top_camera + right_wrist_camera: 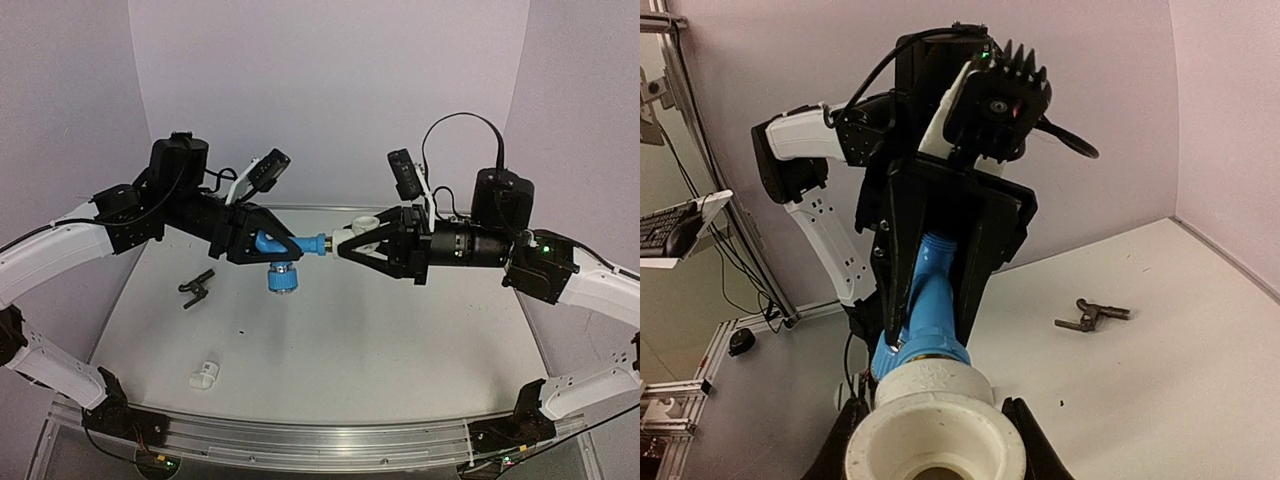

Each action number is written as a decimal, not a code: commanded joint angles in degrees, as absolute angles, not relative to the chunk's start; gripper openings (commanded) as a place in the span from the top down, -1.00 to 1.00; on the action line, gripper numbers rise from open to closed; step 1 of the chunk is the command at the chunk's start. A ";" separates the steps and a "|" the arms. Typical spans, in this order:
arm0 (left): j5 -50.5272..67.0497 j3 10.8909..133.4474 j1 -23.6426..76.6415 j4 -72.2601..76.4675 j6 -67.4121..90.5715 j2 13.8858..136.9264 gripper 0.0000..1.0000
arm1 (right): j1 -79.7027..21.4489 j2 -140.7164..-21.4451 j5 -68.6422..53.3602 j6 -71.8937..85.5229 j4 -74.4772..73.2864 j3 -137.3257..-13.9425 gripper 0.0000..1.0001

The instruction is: Install the water faucets

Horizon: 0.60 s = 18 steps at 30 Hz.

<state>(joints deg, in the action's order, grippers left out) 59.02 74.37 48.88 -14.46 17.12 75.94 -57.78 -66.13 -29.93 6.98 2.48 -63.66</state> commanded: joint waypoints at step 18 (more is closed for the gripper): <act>36.63 77.84 49.50 -23.90 -1.75 70.96 0.71 | -54.37 -68.36 -37.01 17.84 7.30 -70.41 1.00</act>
